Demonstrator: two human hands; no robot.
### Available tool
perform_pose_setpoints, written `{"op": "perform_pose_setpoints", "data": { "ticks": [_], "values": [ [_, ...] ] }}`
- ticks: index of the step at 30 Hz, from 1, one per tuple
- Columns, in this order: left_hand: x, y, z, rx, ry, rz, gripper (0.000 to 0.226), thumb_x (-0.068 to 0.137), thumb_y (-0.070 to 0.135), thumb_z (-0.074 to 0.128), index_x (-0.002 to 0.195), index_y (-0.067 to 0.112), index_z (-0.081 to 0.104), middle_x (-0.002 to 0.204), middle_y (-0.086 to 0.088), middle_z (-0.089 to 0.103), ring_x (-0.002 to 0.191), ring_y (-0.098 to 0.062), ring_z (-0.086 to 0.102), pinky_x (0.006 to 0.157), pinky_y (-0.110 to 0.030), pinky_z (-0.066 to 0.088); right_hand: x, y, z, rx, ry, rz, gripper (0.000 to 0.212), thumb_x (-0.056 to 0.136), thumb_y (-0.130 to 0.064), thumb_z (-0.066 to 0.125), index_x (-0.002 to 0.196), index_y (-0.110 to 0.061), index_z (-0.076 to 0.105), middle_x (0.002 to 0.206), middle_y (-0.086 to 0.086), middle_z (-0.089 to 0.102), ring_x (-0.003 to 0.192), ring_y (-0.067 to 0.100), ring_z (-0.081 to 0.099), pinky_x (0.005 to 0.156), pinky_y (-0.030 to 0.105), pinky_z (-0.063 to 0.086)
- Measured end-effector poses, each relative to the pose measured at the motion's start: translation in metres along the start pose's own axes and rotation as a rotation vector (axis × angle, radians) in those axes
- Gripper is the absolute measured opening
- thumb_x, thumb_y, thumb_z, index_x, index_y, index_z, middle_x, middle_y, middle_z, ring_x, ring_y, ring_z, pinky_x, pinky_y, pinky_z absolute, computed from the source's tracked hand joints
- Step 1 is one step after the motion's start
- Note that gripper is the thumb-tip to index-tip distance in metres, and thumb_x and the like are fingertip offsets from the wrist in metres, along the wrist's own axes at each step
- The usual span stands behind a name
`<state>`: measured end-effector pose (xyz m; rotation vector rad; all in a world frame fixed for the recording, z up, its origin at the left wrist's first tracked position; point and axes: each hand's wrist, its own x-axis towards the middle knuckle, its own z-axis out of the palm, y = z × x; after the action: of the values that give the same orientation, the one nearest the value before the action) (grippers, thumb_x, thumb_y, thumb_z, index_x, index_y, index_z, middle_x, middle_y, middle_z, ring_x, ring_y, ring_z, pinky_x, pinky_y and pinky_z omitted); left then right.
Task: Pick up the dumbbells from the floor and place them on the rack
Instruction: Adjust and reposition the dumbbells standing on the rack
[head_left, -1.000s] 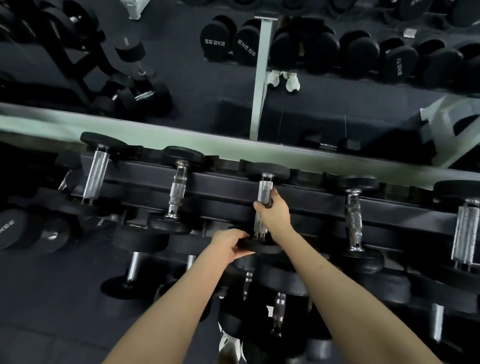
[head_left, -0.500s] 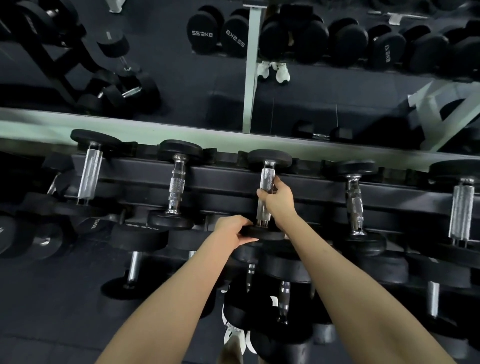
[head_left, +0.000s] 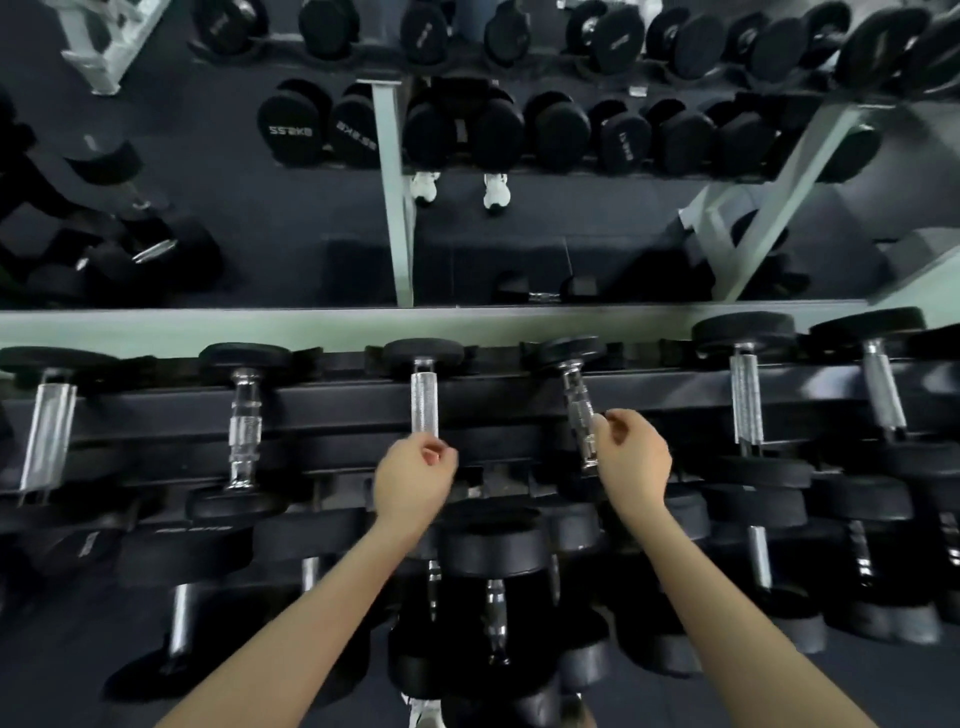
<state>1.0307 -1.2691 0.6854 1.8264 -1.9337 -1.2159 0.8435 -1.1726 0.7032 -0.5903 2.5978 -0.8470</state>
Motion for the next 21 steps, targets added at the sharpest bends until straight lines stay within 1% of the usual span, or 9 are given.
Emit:
{"op": "perform_pose_setpoints", "data": {
  "ticks": [3,6,7,9,12,16,17,19,21],
  "values": [
    [-0.009,0.024,0.058,-0.067,-0.253,-0.059,0.02,0.078,0.037,0.069,0.079,0.017,0.063,0.071,0.0,0.062,0.071,-0.025,0.065,0.071,-0.03,0.053,0.035,0.015,-0.003,-0.063,-0.198,0.017,0.041,0.093,-0.032,0.055,0.125,-0.006,0.057,0.119,0.011,0.066,0.113,0.028,0.059,0.09,0.031,0.042],
    [-0.01,0.04,0.104,-0.397,-0.412,-0.529,0.039,0.082,0.039,0.068,0.097,0.005,0.056,0.075,-0.011,0.055,0.058,-0.025,0.057,0.065,-0.042,0.058,0.057,0.016,0.014,-0.144,-0.374,-0.089,0.045,0.093,-0.034,0.054,0.129,-0.006,0.052,0.123,0.015,0.064,0.116,0.032,0.057,0.092,0.033,0.043],
    [-0.012,0.044,0.116,-0.54,-0.453,-0.666,0.045,0.083,0.037,0.068,0.105,0.002,0.053,0.08,-0.015,0.054,0.061,-0.026,0.057,0.062,-0.043,0.057,0.063,0.016,0.019,-0.185,-0.426,-0.112,0.046,0.093,-0.036,0.053,0.128,-0.006,0.051,0.123,0.016,0.063,0.116,0.033,0.057,0.091,0.034,0.043],
    [-0.017,0.054,0.134,-0.758,-0.482,-0.824,0.041,0.085,0.032,0.066,0.105,-0.001,0.051,0.085,-0.019,0.052,0.067,-0.031,0.057,0.069,-0.046,0.053,0.074,0.015,0.026,-0.223,-0.49,-0.127,0.045,0.093,-0.04,0.052,0.123,-0.005,0.05,0.121,0.017,0.064,0.113,0.035,0.058,0.089,0.037,0.045],
    [-0.017,0.065,0.154,-1.019,-0.415,-0.912,0.016,0.092,0.02,0.058,0.094,0.004,0.055,0.088,-0.017,0.058,0.076,-0.031,0.059,0.077,-0.049,0.05,0.09,0.015,0.03,-0.234,-0.567,-0.161,0.046,0.093,-0.043,0.051,0.119,-0.006,0.05,0.118,0.015,0.064,0.109,0.035,0.059,0.085,0.037,0.046],
    [-0.013,0.07,0.161,-1.02,-0.314,-0.913,0.005,0.091,0.006,0.055,0.088,0.003,0.056,0.087,-0.018,0.06,0.074,-0.03,0.06,0.072,-0.047,0.054,0.098,0.021,0.036,-0.22,-0.6,-0.183,0.042,0.095,-0.039,0.049,0.113,-0.001,0.05,0.115,0.017,0.063,0.107,0.037,0.059,0.079,0.035,0.044],
    [-0.012,0.068,0.162,-0.993,-0.299,-0.914,0.005,0.089,0.004,0.058,0.092,0.001,0.057,0.09,-0.02,0.062,0.077,-0.031,0.062,0.065,-0.047,0.056,0.098,0.023,0.037,-0.204,-0.596,-0.168,0.042,0.095,-0.038,0.049,0.112,0.0,0.05,0.114,0.018,0.063,0.107,0.037,0.059,0.079,0.034,0.044],
    [-0.009,0.064,0.163,-0.959,-0.273,-0.913,0.023,0.082,0.002,0.066,0.103,-0.002,0.058,0.101,-0.023,0.064,0.085,-0.035,0.065,0.051,-0.046,0.057,0.1,0.029,0.036,-0.175,-0.57,-0.125,0.042,0.095,-0.036,0.049,0.112,0.002,0.051,0.116,0.019,0.062,0.108,0.038,0.059,0.08,0.034,0.045],
    [-0.008,0.064,0.163,-0.938,-0.252,-0.906,0.032,0.079,0.001,0.068,0.108,-0.003,0.058,0.107,-0.025,0.064,0.09,-0.038,0.065,0.045,-0.044,0.056,0.102,0.031,0.035,-0.164,-0.545,-0.108,0.043,0.094,-0.035,0.05,0.113,0.003,0.051,0.116,0.02,0.062,0.109,0.038,0.059,0.084,0.035,0.046]
  ]
}}
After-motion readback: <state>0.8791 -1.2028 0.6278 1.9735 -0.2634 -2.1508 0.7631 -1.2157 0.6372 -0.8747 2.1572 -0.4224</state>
